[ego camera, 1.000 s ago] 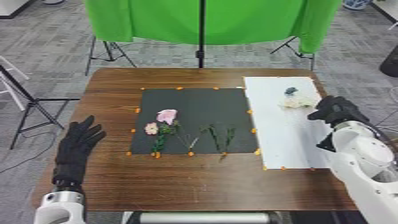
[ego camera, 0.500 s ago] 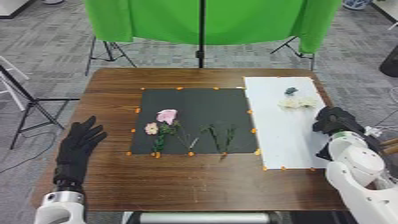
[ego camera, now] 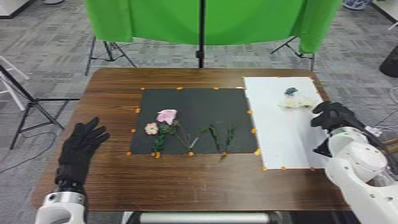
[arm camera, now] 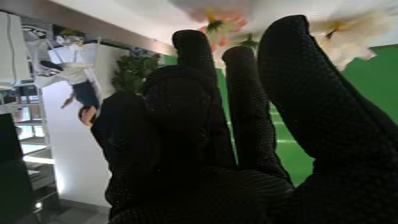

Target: Arrange flowers

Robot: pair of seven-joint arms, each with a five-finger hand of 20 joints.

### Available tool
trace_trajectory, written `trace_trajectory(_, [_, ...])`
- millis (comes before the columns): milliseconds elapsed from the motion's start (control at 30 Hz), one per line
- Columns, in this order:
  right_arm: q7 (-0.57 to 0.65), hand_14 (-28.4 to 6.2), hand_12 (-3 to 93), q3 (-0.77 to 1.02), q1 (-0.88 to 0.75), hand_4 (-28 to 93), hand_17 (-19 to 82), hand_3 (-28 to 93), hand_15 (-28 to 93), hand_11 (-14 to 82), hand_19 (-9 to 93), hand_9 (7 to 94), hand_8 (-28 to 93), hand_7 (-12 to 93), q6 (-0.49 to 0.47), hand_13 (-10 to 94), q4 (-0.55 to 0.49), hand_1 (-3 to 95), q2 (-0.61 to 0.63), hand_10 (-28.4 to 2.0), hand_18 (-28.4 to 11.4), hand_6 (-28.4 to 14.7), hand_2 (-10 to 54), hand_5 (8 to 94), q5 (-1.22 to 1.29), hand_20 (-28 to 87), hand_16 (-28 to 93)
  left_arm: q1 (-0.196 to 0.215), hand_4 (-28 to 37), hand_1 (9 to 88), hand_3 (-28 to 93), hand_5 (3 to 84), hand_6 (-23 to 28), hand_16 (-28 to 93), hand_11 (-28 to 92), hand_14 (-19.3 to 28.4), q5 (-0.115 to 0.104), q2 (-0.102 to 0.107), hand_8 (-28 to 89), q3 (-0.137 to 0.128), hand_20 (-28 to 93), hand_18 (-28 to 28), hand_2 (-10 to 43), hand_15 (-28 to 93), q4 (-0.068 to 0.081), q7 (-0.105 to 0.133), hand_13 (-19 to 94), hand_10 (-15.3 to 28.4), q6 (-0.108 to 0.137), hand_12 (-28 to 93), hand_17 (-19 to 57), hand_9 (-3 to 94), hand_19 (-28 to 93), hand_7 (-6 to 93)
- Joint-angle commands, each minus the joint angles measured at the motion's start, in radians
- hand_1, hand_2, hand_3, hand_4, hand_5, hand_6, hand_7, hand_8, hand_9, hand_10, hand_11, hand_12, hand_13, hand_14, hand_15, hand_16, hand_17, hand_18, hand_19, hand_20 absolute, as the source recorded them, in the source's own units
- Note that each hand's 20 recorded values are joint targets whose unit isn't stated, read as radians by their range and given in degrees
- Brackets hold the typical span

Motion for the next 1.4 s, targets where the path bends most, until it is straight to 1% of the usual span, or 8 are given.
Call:
trace_trajectory(33, [0.003,-6.6,22.8,-0.012,0.014,-20,57,72,69,19.9,93,59.6,-10,18,0.001,76,0.074,45.1,-0.003,-14.7,-13.6,3.2,-9.5,49.4,-0.021,55,31,0.012,-28.3,18.7,56,37.7,6.7,-3,16,19.2,0.009,-0.008,-6,-0.004,18,14.4,17.2,27,0.0,-0.015,29,14.2,-0.017,7,1.6,38.4,15,6.4])
trace_trajectory(167, [-0.026,-4.8,24.5,-0.049,0.01,-22,59,70,68,21.4,93,66.7,-11,22,0.129,79,0.116,48.9,-0.005,-12.3,-12.6,3.7,-9.5,58.9,-0.044,56,31,0.009,-28.3,18.6,56,37.8,6.7,-3,16,19.2,0.008,-0.009,-6,-0.005,18,14.4,17.2,27,0.002,-0.019,29,14.3,-0.016,7,1.6,38.4,15,6.4])
trace_trajectory(300, [-0.05,-3.3,38.5,-0.089,0.021,-22,61,59,67,9.8,93,82.7,5,26,0.255,83,0.157,58.1,-0.002,-8.4,-11.9,1.8,-9.5,72.7,-0.072,57,31,0.012,-28.3,18.6,56,37.9,6.6,-3,16,19.2,0.008,-0.011,-6,-0.006,18,14.4,17.2,27,0.0,-0.016,29,14.2,-0.017,7,1.6,38.5,15,6.5])
trace_trajectory(533, [-0.063,-2.1,41.5,-0.077,0.046,-22,65,59,65,10.7,93,89.8,8,26,0.338,88,0.053,61.2,0.027,-8.3,-11.4,1.4,-9.5,79.9,-0.072,59,32,0.014,-28.3,18.4,57,38.0,6.7,-3,16,19.1,0.006,-0.009,-6,-0.008,18,14.4,16.9,27,-0.002,-0.016,29,14.4,-0.015,7,1.6,38.5,15,6.4])
trace_trajectory(700, [-0.128,-1.9,41.8,-0.168,0.155,-22,66,60,65,10.7,93,90.6,8,25,0.285,88,-0.118,61.3,0.075,-8.4,-11.3,1.1,-9.5,80.7,0.005,59,32,0.019,-28.3,18.6,56,38.0,6.8,-3,16,19.2,0.006,-0.009,-6,-0.009,18,14.4,16.9,27,-0.005,-0.017,29,14.3,-0.016,7,1.6,38.5,15,6.4])
trace_trajectory(833, [-0.216,-1.7,42.2,-0.388,0.364,-22,66,60,65,10.4,93,90.5,9,25,0.245,88,-0.167,61.4,0.078,-8.4,-11.1,1.1,-9.5,80.8,0.109,60,33,0.012,-28.3,18.7,56,38.1,6.8,-3,16,19.2,0.007,-0.004,-6,-0.008,18,14.4,16.8,27,-0.004,-0.018,29,14.3,-0.02,7,1.6,38.5,15,6.3])
trace_trajectory(1067, [-0.37,-1.6,42.2,-0.768,0.685,-22,66,60,66,9.9,93,90.3,9,25,0.143,88,-0.08,61.1,-0.034,-8.2,-10.9,1.3,-9.5,80.6,0.205,61,33,0.002,-28.3,19.4,55,38.2,6.9,-3,16,19.2,0.007,0.0,-6,-0.004,18,14.4,16.9,27,-0.002,-0.018,29,14.3,-0.021,7,1.6,38.5,15,6.3])
trace_trajectory(1400, [-0.445,-1.5,42.5,-0.963,0.771,-22,66,60,66,9.7,93,89.6,8,26,0.061,88,0.011,60.5,-0.172,-8.1,-10.8,1.7,-9.5,79.9,0.178,62,33,-0.003,-28.3,18.3,55,38.5,7.0,-3,16,19.2,0.002,0.003,-6,0.003,18,14.4,17.3,27,0.004,-0.021,29,14.4,-0.018,7,1.6,38.5,15,6.3])
